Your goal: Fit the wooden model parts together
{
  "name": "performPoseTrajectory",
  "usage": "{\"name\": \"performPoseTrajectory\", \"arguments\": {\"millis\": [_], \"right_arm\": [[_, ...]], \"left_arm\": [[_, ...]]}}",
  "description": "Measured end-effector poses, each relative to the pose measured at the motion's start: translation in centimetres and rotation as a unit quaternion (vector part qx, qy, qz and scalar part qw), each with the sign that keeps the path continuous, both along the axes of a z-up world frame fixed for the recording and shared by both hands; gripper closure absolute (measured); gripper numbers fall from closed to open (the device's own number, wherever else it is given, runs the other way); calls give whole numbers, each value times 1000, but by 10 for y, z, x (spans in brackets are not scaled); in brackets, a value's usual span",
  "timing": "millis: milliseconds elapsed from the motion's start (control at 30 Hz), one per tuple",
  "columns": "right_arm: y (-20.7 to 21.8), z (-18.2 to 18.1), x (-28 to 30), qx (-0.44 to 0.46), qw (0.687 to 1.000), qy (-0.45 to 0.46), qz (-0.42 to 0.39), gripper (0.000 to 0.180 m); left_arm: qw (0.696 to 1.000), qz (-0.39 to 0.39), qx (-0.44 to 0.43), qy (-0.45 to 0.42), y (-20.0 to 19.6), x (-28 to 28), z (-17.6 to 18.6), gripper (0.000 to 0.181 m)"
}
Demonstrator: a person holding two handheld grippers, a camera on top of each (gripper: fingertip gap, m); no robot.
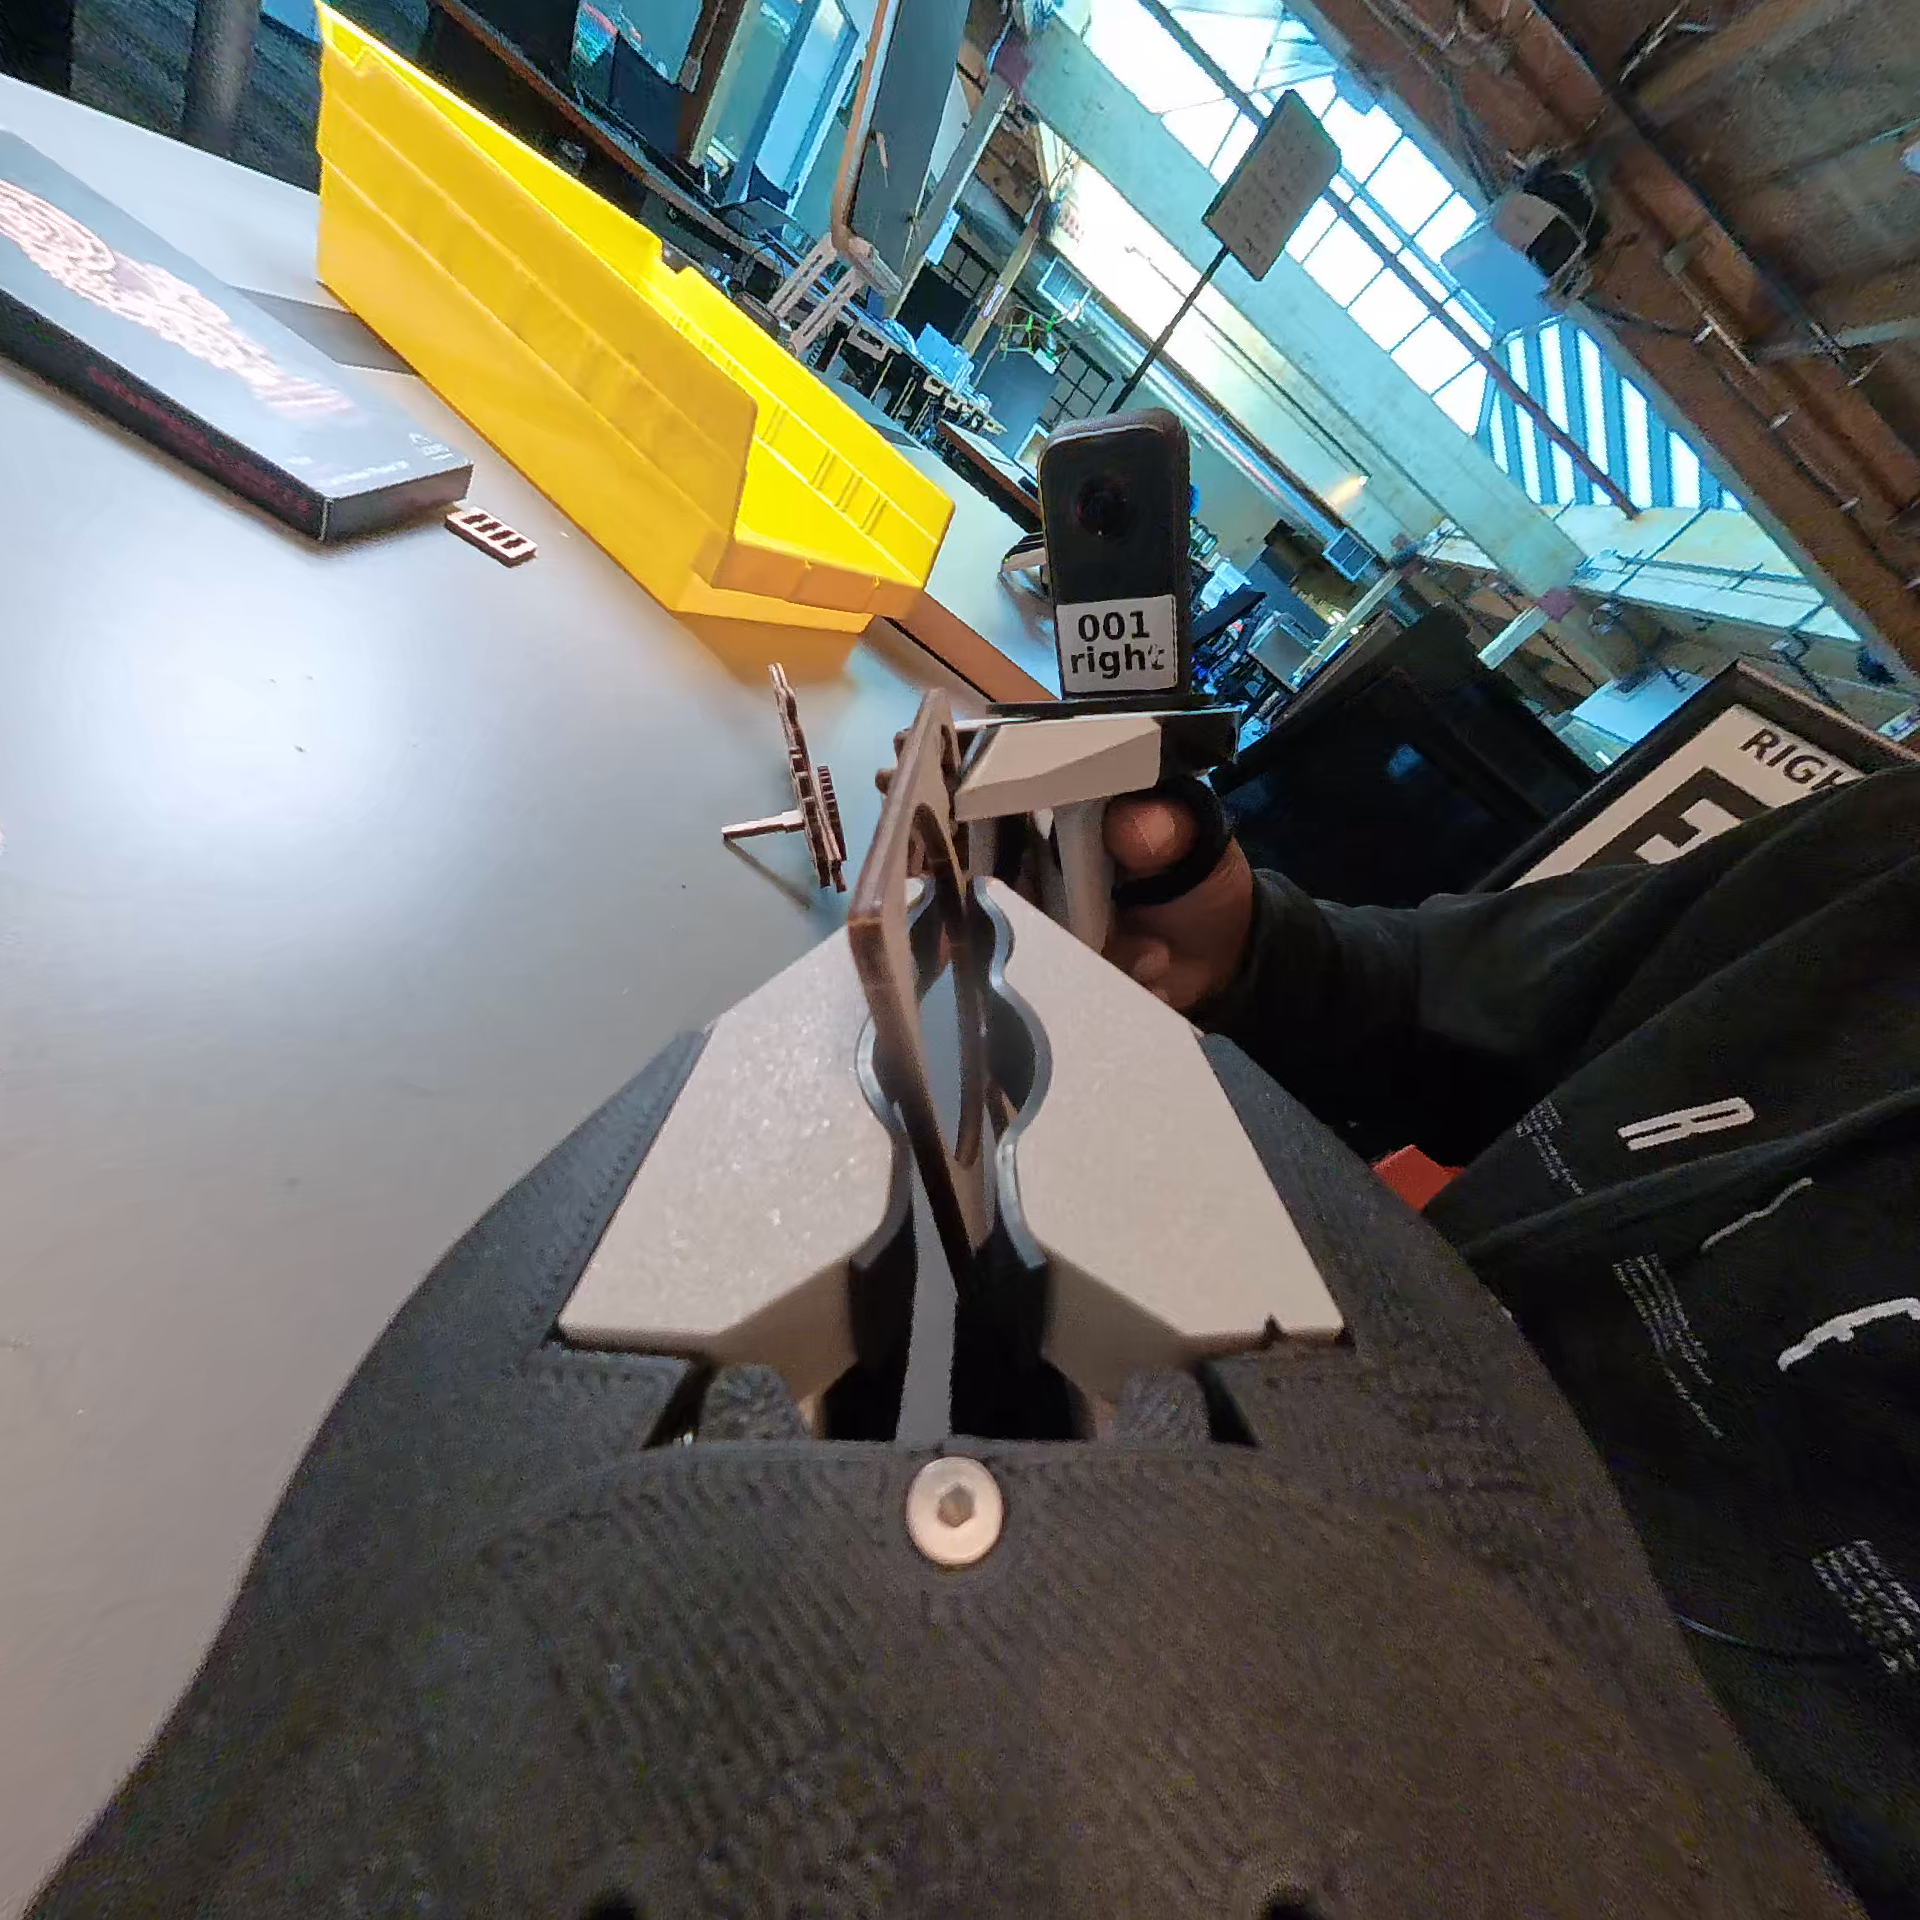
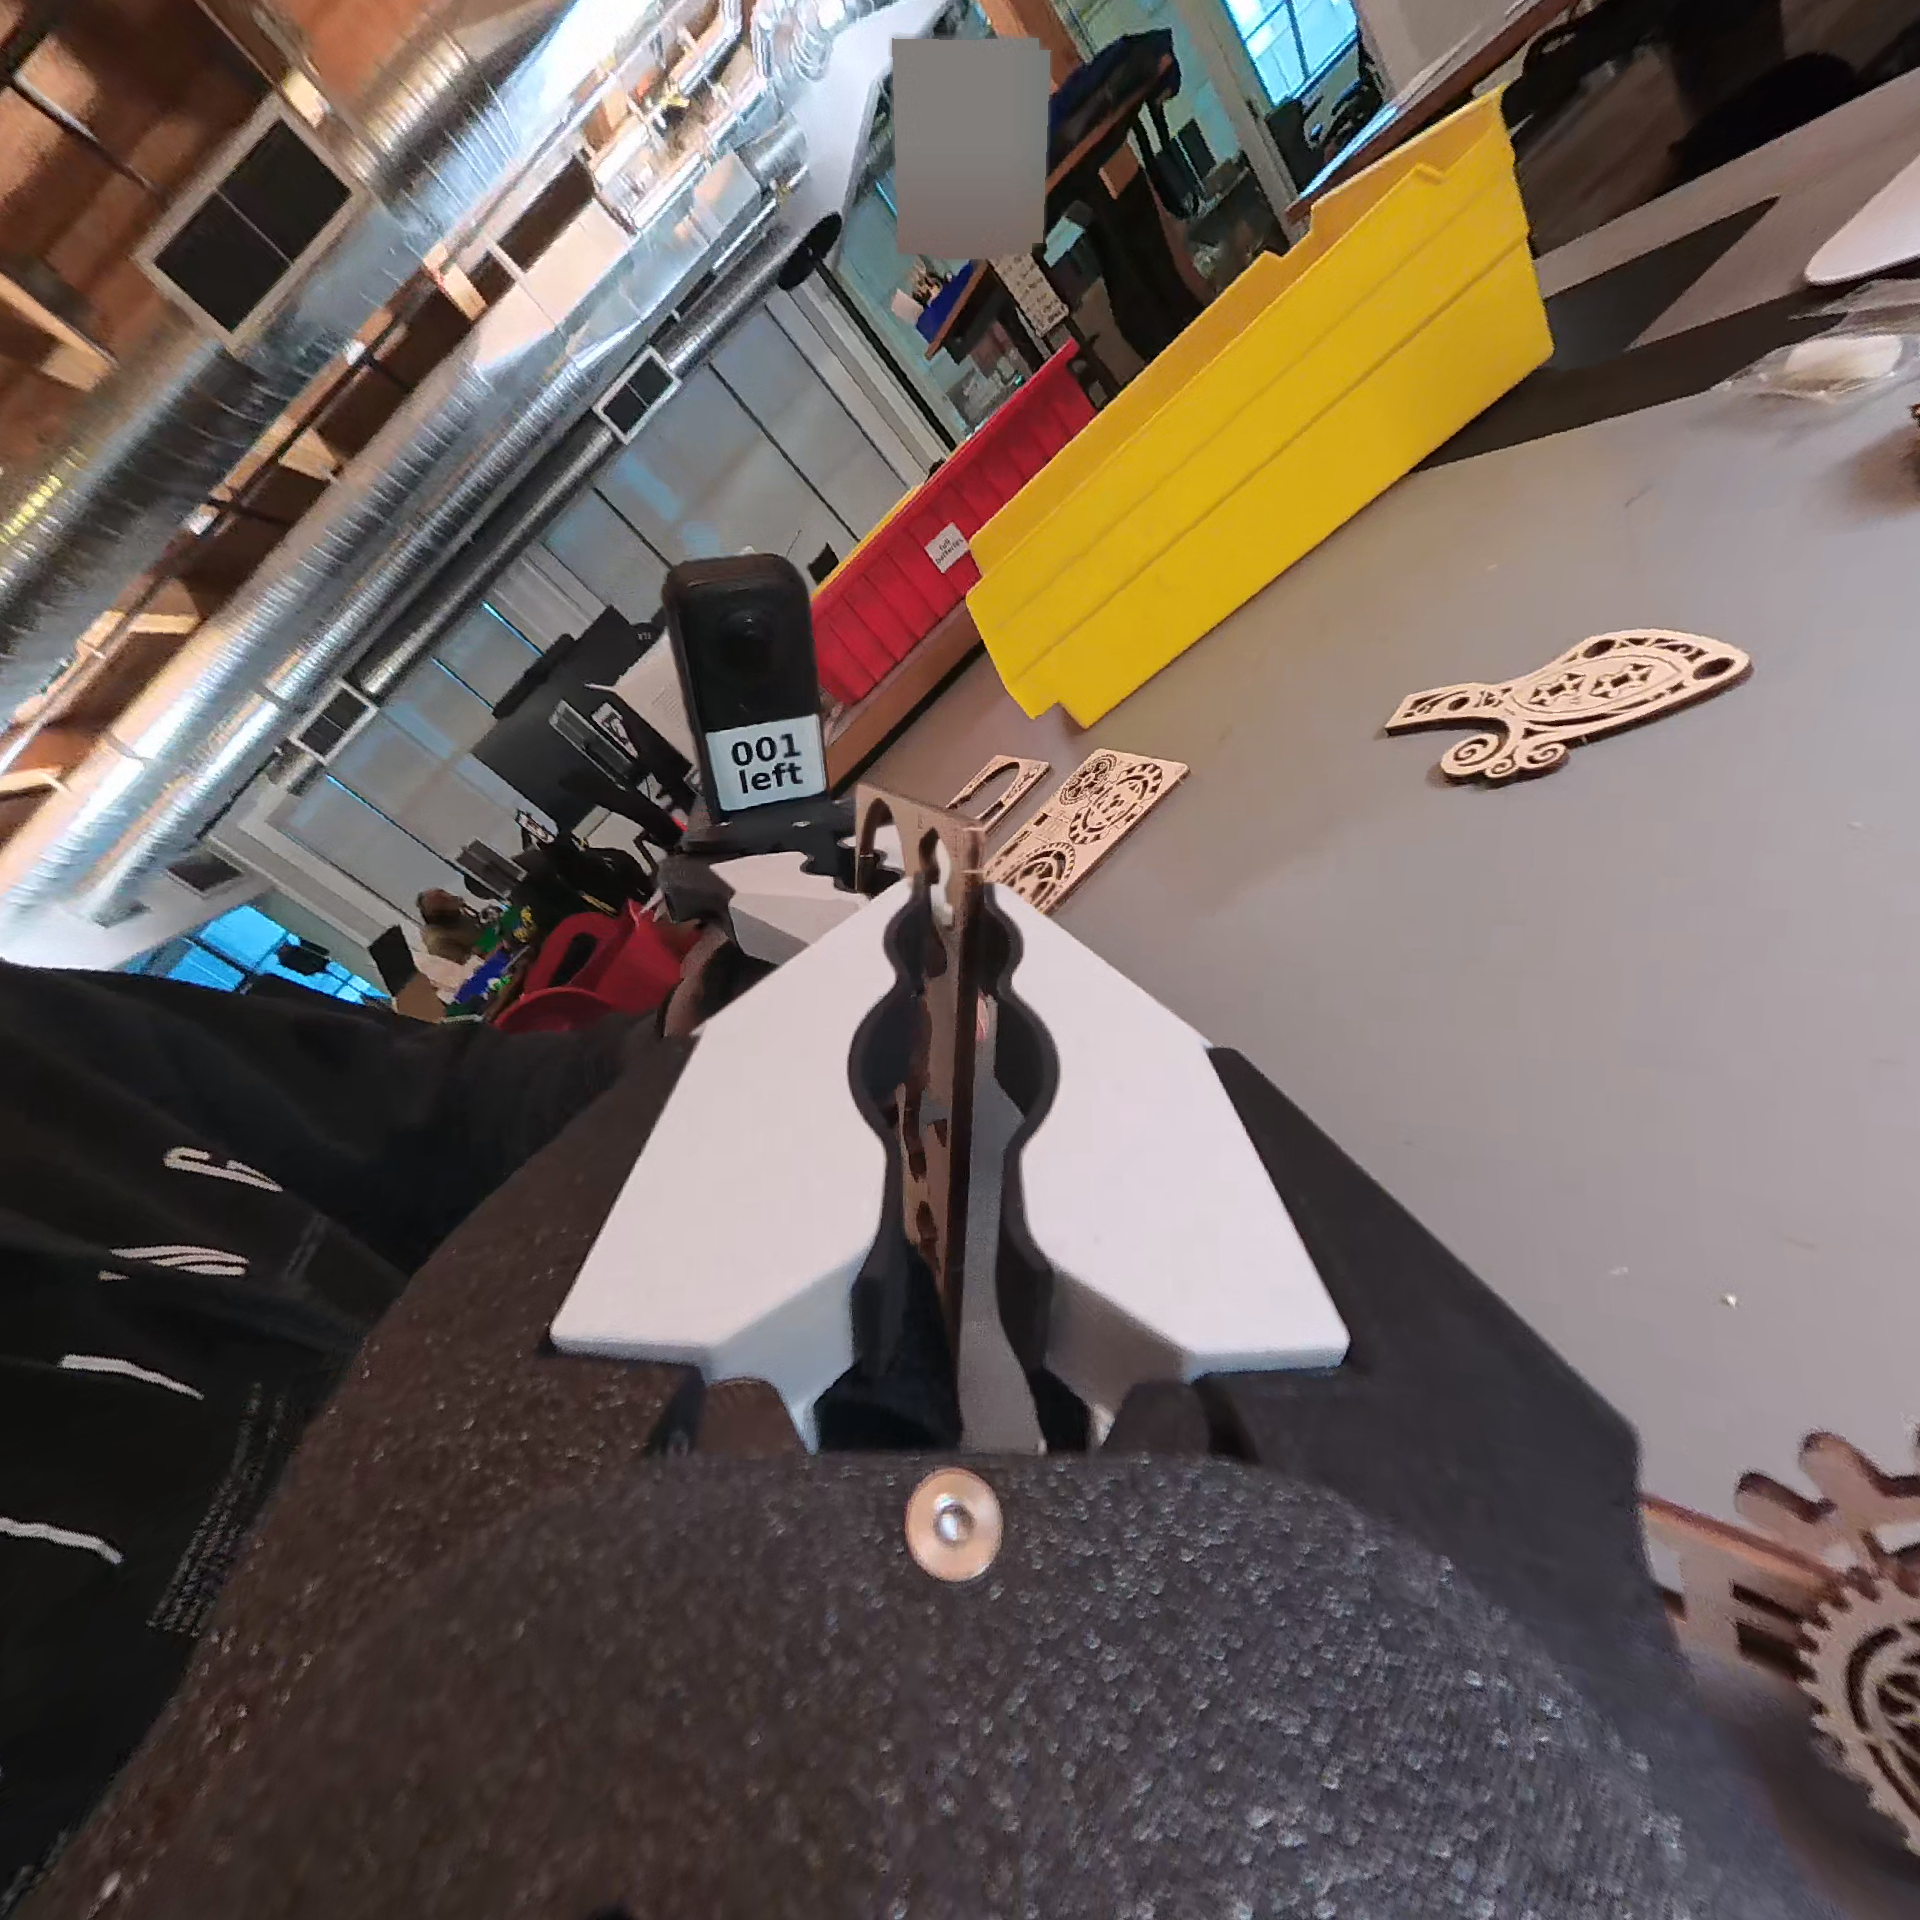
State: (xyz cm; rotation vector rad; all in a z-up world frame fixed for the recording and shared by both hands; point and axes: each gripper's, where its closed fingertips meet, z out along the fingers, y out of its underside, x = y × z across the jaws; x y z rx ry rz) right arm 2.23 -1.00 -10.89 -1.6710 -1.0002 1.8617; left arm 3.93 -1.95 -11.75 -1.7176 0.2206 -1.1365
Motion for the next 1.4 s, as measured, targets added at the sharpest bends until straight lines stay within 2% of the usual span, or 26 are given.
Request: {"name": "performPoseTrajectory", "arguments": {"millis": [167, 267, 400, 533, 667, 767, 933, 1033, 1233, 1400], "right_arm": [[1, -17, -2, 12, 999, -41, 9, 174], [3, -34, -1, 17, 996, -91, 18, 156], [12, -47, 3, 103, 984, -146, 2, 138], [18, -42, 7, 159, 976, -148, -3, 136], [34, -31, 15, 196, 971, -130, -34, 144], [39, -37, 19, 243, 957, -156, -39, 145], [26, -54, 16, 299, 935, -190, -7, 147], [24, -49, 16, 312, 933, -180, -12, 150], [16, -42, 17, 321, 933, -165, -4, 150], [10, -49, 19, 338, 923, -182, 14, 149]], "left_arm": [[999, 0, -44, -26, 3, -4, -10, 178], [995, -11, -96, -31, 6, -6, -25, 176], [992, -19, -117, -39, 7, -7, -31, 177], [992, -18, -121, -38, 8, -9, -31, 177], [993, 2, -104, -54, 12, -27, -16, 179], [995, 24, -87, -48, 19, -54, 0, 179], [990, -4, -134, -34, 34, -106, 20, 179], [982, 11, -187, 29, 62, -145, 7, 179], [949, 44, -275, 149, 107, -188, -35, 175], [918, 106, -275, 267, 124, -214, -49, 139]]}}
